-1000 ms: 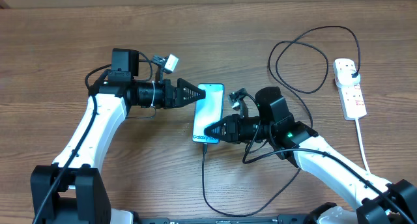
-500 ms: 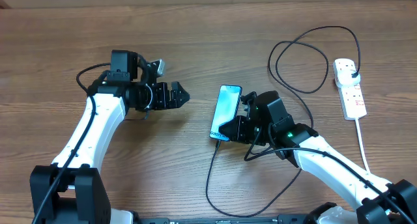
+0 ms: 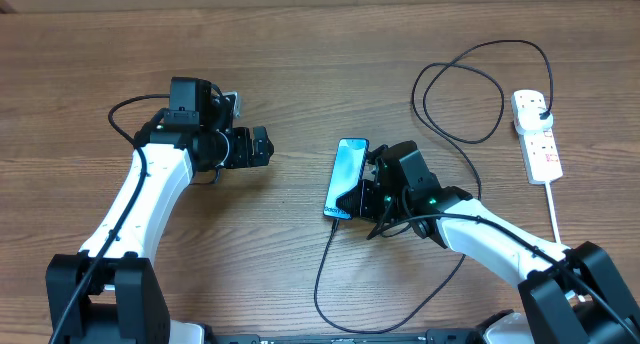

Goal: Plug charger to phone and switch on socket

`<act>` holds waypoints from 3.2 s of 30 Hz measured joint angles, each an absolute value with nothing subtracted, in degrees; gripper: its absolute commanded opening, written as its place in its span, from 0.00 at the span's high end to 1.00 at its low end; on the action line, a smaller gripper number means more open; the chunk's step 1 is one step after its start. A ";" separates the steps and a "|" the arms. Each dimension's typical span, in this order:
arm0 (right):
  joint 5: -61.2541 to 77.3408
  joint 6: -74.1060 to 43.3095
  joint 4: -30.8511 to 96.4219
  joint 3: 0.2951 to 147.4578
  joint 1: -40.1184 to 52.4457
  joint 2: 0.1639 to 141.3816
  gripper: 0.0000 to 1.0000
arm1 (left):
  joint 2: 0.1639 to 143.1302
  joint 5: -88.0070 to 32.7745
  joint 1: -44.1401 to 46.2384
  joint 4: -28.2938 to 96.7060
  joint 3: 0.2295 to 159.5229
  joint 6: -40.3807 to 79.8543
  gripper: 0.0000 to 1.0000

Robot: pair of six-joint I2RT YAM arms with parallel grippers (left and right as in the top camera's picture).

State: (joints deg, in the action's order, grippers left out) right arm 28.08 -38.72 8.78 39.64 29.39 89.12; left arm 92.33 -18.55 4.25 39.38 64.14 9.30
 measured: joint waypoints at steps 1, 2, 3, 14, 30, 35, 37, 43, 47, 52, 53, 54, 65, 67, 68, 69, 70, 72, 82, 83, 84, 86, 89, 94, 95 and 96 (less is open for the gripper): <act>28.08 -38.72 8.73 39.64 29.39 89.34 0.96 | 92.33 -18.37 4.25 39.38 64.14 9.30 0.00; 28.10 -38.76 8.71 39.64 29.39 89.56 0.97 | 92.33 -18.35 4.23 39.38 64.14 9.30 0.00; 28.08 -38.74 8.78 39.64 29.41 89.76 0.96 | 92.33 -18.24 4.25 39.38 64.14 9.30 0.00; 28.12 -38.76 6.13 39.64 33.58 89.86 0.96 | 92.33 -18.15 4.25 39.38 64.14 9.30 0.00; 28.05 -37.01 5.13 39.64 35.03 89.86 0.96 | 92.33 -18.17 4.25 39.40 64.14 9.30 0.00; 28.05 -36.80 5.15 39.64 35.03 89.86 0.96 | 92.33 -18.15 4.25 39.38 64.14 9.30 0.00; 28.01 -36.80 5.15 39.64 35.03 89.86 0.96 | 92.33 -18.15 4.25 39.38 64.14 9.30 0.01; 27.75 -36.64 5.15 39.64 35.03 89.86 0.96 | 92.33 -18.15 4.25 39.40 64.14 9.30 0.00; 27.38 -36.58 5.10 39.64 35.03 90.56 0.96 | 92.33 -18.15 4.25 39.40 64.14 9.30 0.00; 26.94 -36.49 4.05 39.64 35.03 92.44 0.96 | 92.33 -18.15 4.25 39.40 64.14 9.30 0.01; 26.89 -36.45 3.88 39.64 35.03 92.79 0.96 | 92.33 -18.15 4.23 39.38 64.14 9.30 0.01; 26.79 -36.42 3.75 39.64 35.03 93.27 0.96 | 92.33 -18.15 4.25 39.40 64.14 9.30 0.00; 26.70 -36.40 3.49 39.64 35.03 94.48 0.96 | 92.33 -18.15 4.25 39.38 64.14 9.30 0.01; 26.68 -36.45 3.51 39.64 35.03 94.48 0.96 | 92.33 -18.15 4.25 39.38 64.14 9.30 0.01; 26.68 -36.40 3.53 39.64 35.03 94.48 0.96 | 92.33 -18.15 4.25 39.38 64.14 9.30 0.01; 26.68 -36.38 3.51 39.64 35.03 94.48 0.96 | 92.33 -18.15 4.25 39.38 64.14 9.30 0.01; 26.68 -36.38 3.51 39.64 35.03 94.48 0.96 | 92.33 -18.15 4.25 39.38 64.14 9.30 0.00; 26.68 -36.40 3.49 39.64 35.03 94.48 0.96 | 92.33 -18.15 4.25 39.38 64.14 9.30 0.00; 26.65 -36.40 3.51 39.64 35.03 94.48 0.96 | 92.33 -18.15 4.25 39.38 64.14 9.30 0.00; 26.63 -36.40 3.51 39.64 35.03 94.48 0.96 | 92.33 -18.15 4.25 39.38 64.14 9.30 0.00; 26.63 -36.40 3.49 39.64 35.00 94.48 0.96 | 92.33 -18.15 4.25 39.38 64.14 9.30 0.01; 26.63 -36.40 3.55 39.64 35.03 94.48 0.96 | 92.33 -18.15 4.25 39.38 64.14 9.30 0.01; 26.61 -36.40 3.68 39.64 35.00 94.48 0.96 | 92.33 -18.15 4.25 39.38 64.14 9.30 0.00; 26.59 -36.40 3.70 39.64 35.03 94.48 0.92 | 92.33 -18.15 4.25 39.38 64.14 9.30 0.01; 26.63 -36.42 3.70 39.64 35.03 94.48 0.91 | 92.33 -18.15 4.25 39.38 64.14 9.30 0.00; 26.61 -36.34 3.73 39.64 35.03 94.48 0.90 | 92.33 -18.15 4.25 39.38 64.14 9.30 0.01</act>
State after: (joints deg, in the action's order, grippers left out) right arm 26.61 -36.34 3.73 39.64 35.03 94.48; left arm 92.33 -18.15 4.25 39.38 64.14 9.30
